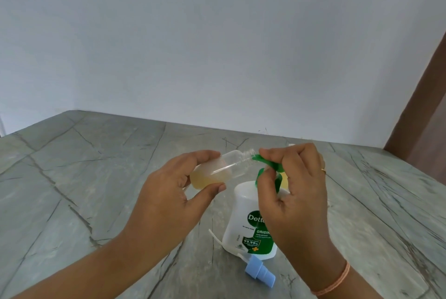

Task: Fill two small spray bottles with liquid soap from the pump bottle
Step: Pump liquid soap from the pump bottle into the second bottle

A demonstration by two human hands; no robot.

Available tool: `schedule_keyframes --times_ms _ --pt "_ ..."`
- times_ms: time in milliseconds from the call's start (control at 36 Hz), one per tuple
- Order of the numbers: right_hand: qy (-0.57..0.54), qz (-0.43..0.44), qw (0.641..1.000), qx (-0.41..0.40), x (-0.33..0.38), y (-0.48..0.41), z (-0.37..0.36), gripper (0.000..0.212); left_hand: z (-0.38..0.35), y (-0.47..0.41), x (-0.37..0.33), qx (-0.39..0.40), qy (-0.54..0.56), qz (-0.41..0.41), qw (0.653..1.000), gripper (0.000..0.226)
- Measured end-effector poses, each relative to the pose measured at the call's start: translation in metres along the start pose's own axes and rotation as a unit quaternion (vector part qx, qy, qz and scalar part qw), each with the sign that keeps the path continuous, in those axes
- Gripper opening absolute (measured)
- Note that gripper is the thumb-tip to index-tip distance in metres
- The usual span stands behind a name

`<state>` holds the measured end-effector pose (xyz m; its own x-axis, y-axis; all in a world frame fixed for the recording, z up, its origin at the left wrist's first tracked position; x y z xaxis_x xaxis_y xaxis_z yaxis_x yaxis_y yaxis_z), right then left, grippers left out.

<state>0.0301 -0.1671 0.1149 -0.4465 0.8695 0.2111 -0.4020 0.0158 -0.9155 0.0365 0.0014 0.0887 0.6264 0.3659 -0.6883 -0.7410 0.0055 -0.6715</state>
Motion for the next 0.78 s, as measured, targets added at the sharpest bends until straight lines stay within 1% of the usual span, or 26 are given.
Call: schedule_keyframes --times_ms 111,306,583,667,778 --pt "-0.004 0.001 1.000 0.025 0.000 -0.006 0.004 0.024 0.000 0.000 0.000 0.005 0.015 0.003 1.000 0.039" --pt "0.008 0.015 0.999 0.034 0.003 -0.012 0.008 0.021 0.000 -0.002 -0.001 -0.001 0.012 -0.010 1.000 0.037" --pt "0.001 -0.003 1.000 -0.020 0.001 0.000 -0.001 0.020 -0.001 0.001 0.003 -0.001 0.012 -0.010 1.000 0.042" --pt "-0.001 -0.001 1.000 -0.017 0.001 -0.001 -0.001 0.020 -0.001 0.001 0.004 -0.001 0.009 -0.009 1.000 0.041" --pt "-0.004 -0.001 1.000 0.007 0.000 -0.005 0.002 0.021 -0.001 0.001 0.003 0.000 0.013 -0.010 1.000 0.040"
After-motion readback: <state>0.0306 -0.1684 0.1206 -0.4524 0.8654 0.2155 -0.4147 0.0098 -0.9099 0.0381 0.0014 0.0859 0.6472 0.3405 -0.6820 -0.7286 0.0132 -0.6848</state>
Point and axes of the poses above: each hand's wrist, its own y-axis away from the middle knuckle, its own z-axis out of the back of the hand, x = y × z, the point moved 6 cm from there along -y, towards the middle knuckle, and after that the axes turned 13 degrees about y, right-handed, at the moved point
